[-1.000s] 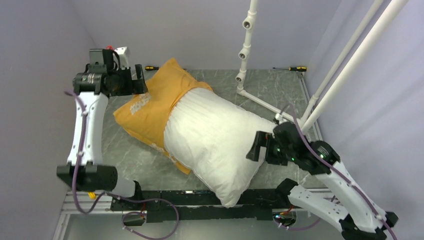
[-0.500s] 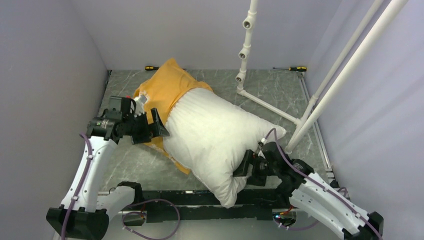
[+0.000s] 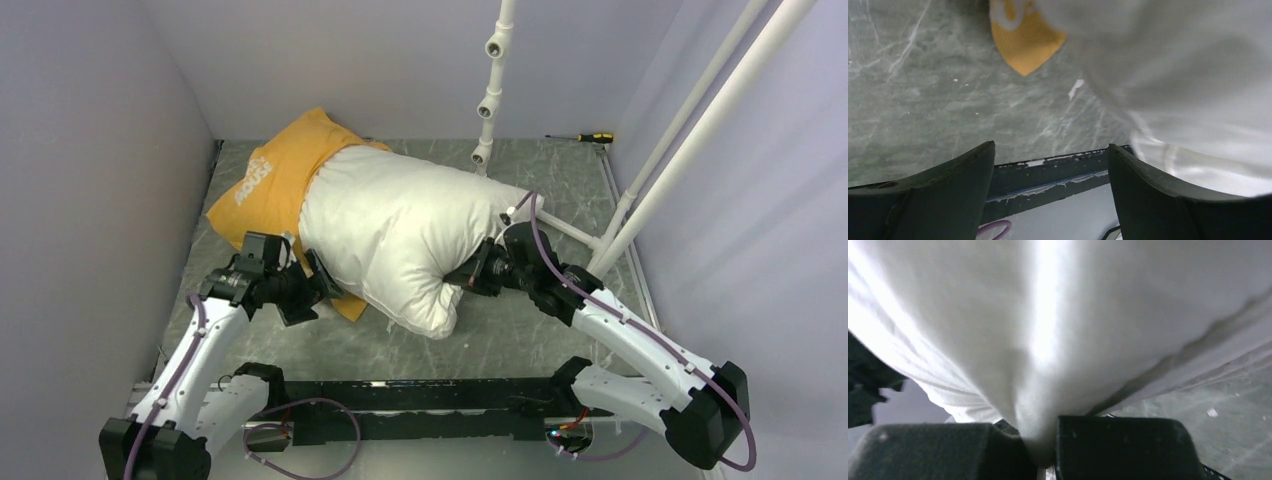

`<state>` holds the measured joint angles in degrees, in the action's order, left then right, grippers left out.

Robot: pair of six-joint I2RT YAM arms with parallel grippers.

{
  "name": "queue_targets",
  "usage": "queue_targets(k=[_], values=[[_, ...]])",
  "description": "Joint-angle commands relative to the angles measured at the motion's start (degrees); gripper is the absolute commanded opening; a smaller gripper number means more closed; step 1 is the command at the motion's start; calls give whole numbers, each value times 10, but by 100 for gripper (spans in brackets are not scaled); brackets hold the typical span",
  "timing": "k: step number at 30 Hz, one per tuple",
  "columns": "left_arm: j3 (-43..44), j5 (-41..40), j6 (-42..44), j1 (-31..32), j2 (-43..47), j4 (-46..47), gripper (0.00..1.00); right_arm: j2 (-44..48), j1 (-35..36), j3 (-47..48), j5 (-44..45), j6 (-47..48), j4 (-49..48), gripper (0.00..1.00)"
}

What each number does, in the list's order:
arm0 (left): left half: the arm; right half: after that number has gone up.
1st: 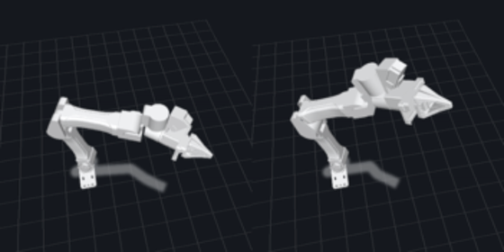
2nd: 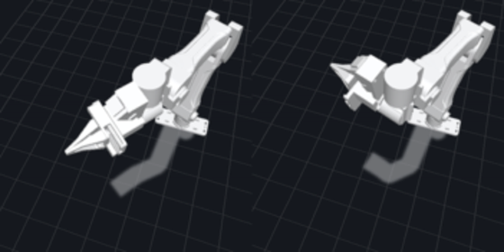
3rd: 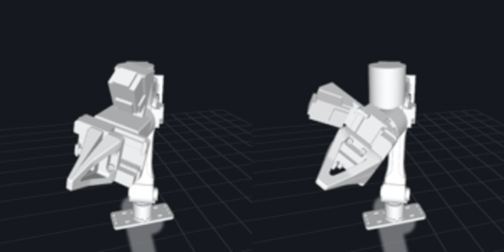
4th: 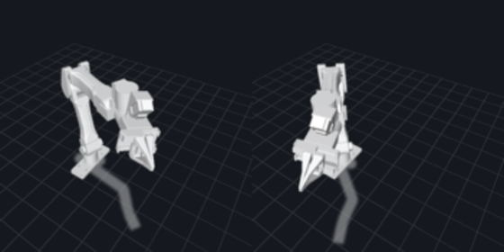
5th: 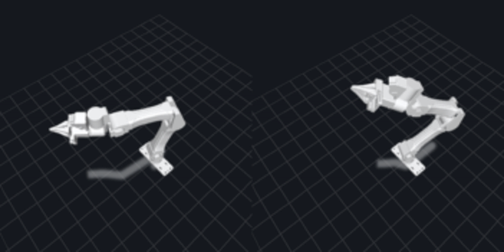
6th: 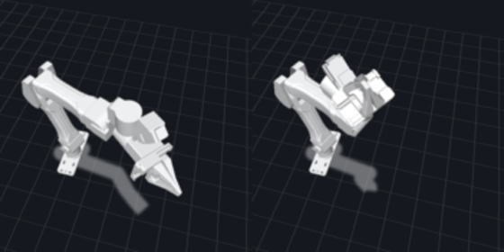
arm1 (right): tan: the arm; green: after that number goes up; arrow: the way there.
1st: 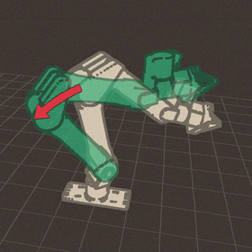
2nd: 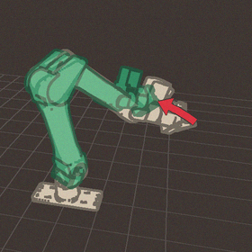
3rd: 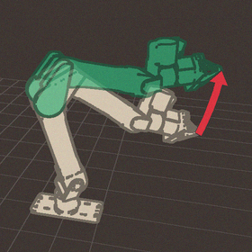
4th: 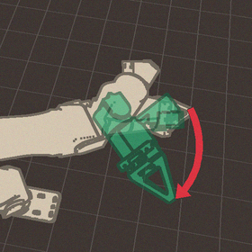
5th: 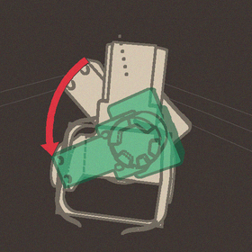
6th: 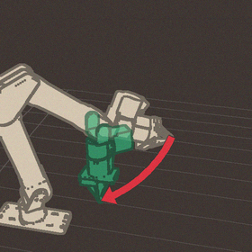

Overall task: Put the pillow into the pillowcase
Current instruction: Stuff the pillow into the pillowcase.

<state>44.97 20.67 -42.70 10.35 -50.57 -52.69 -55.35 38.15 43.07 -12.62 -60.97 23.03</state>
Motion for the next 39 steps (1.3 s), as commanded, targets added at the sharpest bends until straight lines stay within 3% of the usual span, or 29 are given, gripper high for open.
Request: queue_targets(k=[1,3,7,11,13,15,17,18,21,23,27,30,34,39], values=[[-79,-13,-62,6,4,98,85,-8,-14,37,16,-1,-123,0],[-119,-30,-83,8,12,146,87,-8,-22,33,4,-13,-141,0],[-203,-37,-122,11,22,327,93,-17,-27,54,-10,-6,-125,0],[-250,-26,-137,11,-68,471,89,-17,-27,54,-20,-5,-122,0],[-263,-18,-146,11,-123,536,78,-15,-28,46,-22,-12,-129,0],[-278,-21,-150,12,-157,598,50,-14,-28,39,-25,-15,-134,0],[-285,-30,-148,12,-168,625,13,-15,-28,33,-25,-14,-133,0],[-284,-29,-142,12,-163,627,1,-13,-28,28,-25,-15,-134,0],[-267,-19,-120,24,-116,592,0,-8,-29,4,-24,-21,-151,0],[-242,-20,-105,46,-62,519,0,-10,-29,-14,-27,-29,-177,0],[-182,-30,-88,117,47,374,0,-30,-25,-39,-46,-44,-242,0],[-151,-19,-110,174,93,327,0,-48,-14,-64,-45,-64,-310,0],[-79,-29,-106,259,82,280,0,-92,21,-69,-28,-81,-397,0],[55,-97,-58,385,-41,166,0,-147,69,-45,7,-92,-466,0]])
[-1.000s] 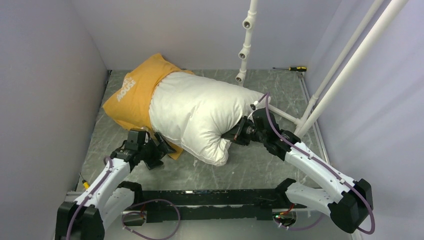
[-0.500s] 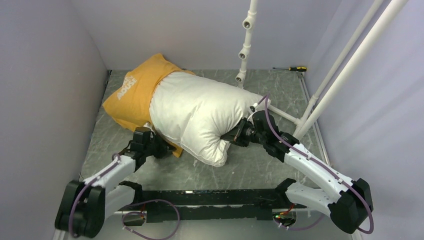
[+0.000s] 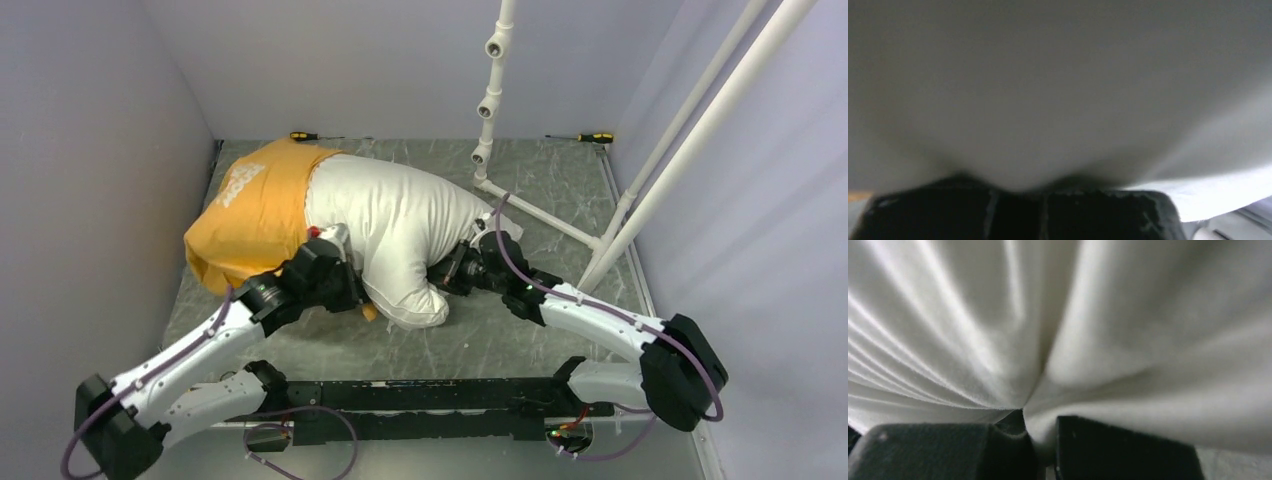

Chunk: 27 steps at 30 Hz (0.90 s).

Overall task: Put the pillow into the pillowcase
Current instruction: Stuff the pillow into the pillowcase.

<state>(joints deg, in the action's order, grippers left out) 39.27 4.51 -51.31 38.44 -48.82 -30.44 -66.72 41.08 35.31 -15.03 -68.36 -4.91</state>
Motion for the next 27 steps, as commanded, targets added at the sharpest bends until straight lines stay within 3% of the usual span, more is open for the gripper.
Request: queue_targets(k=[1,6,11,18,19,22,27], values=[[130,52,33,130,-85,-68,0,-42,50,33,42,-22,-203,0],[212,-1,41,247,-187,-63,0,-95,94,35,78,-28,-267,0],[290,-35,59,331,-239,-82,0,-144,95,31,71,-31,-291,0],[247,-44,43,351,-191,-47,0,-132,88,37,51,-1,-228,0],[246,-44,44,351,-182,-52,7,-118,85,38,53,6,-207,0],[266,-44,53,351,-162,-104,51,-78,74,41,60,30,-138,0],[335,-126,43,351,-122,-211,80,-42,70,37,70,51,-78,0]])
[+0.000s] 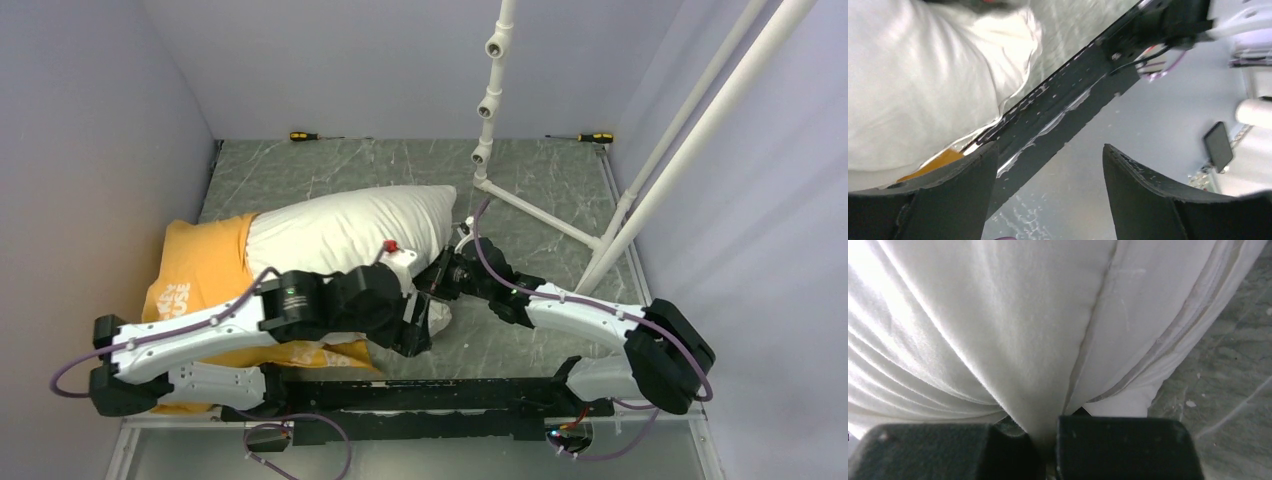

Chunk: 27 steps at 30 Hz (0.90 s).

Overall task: Put the pillow into the pillowcase
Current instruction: Stuff the pillow into the pillowcase.

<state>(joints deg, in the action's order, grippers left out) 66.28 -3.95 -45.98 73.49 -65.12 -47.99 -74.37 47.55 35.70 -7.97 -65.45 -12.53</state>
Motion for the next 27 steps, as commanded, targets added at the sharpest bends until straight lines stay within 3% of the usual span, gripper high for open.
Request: queue_targets(k=[1,5,10,13,18,23,27], values=[[83,-60,-10,0,46,-53,82,34,5,30,-6,23,-2,0],[187,-202,-31,-1,55,-173,84,26,5,12,-24,12,-24,0],[313,-439,-145,-16,33,-448,79,14,7,11,-44,16,-27,0],[336,-486,-131,-58,32,-484,78,8,7,13,-51,19,-26,0],[357,-448,9,-173,-3,-421,81,-9,9,20,-70,25,-20,0],[329,-267,178,-356,-59,-289,85,-23,10,15,-86,21,-30,0],[312,-144,235,-522,-78,-246,83,-27,11,15,-92,22,-27,0]])
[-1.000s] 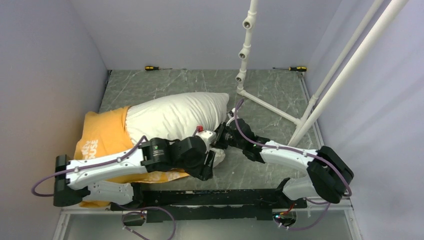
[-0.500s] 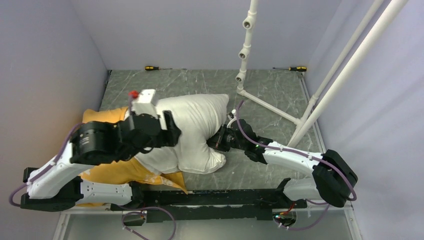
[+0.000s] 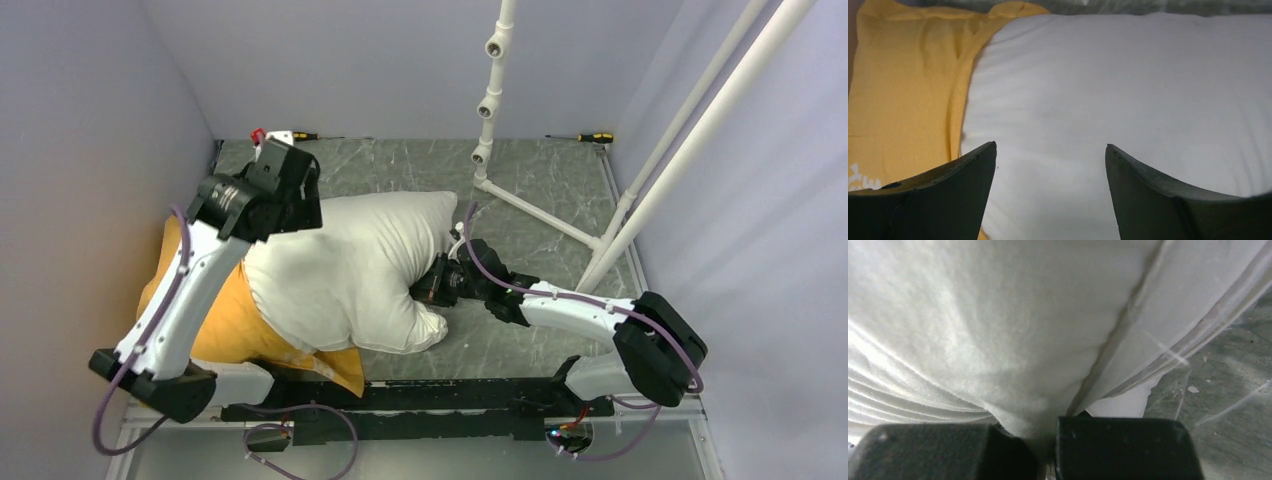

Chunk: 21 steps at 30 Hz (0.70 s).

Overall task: Put the pillow into the pillowcase
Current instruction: Stuff the pillow into the pillowcase.

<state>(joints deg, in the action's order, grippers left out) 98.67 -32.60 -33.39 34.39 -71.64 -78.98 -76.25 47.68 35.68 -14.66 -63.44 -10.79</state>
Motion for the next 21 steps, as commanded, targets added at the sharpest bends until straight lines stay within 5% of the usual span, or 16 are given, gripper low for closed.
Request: queue_targets(k=[1,5,12,14,16,17,21], values=[[-14,155,119,-170,-17,63,82,-10,9,17,-26,4,-43,0],[-29,201,135,-306,-27,51,75,-21,9,17,-37,5,-47,0],[-117,276,160,-425,-5,75,60,-37,9,18,-52,1,-62,0],[-140,299,167,-444,-1,86,49,-36,9,19,-52,3,-58,0],[-156,315,173,-455,4,94,25,-35,9,20,-51,4,-55,0],[-160,320,175,-458,8,100,5,-35,9,21,-51,5,-53,0],[-153,373,185,-458,14,113,0,-35,9,22,-53,5,-52,0]])
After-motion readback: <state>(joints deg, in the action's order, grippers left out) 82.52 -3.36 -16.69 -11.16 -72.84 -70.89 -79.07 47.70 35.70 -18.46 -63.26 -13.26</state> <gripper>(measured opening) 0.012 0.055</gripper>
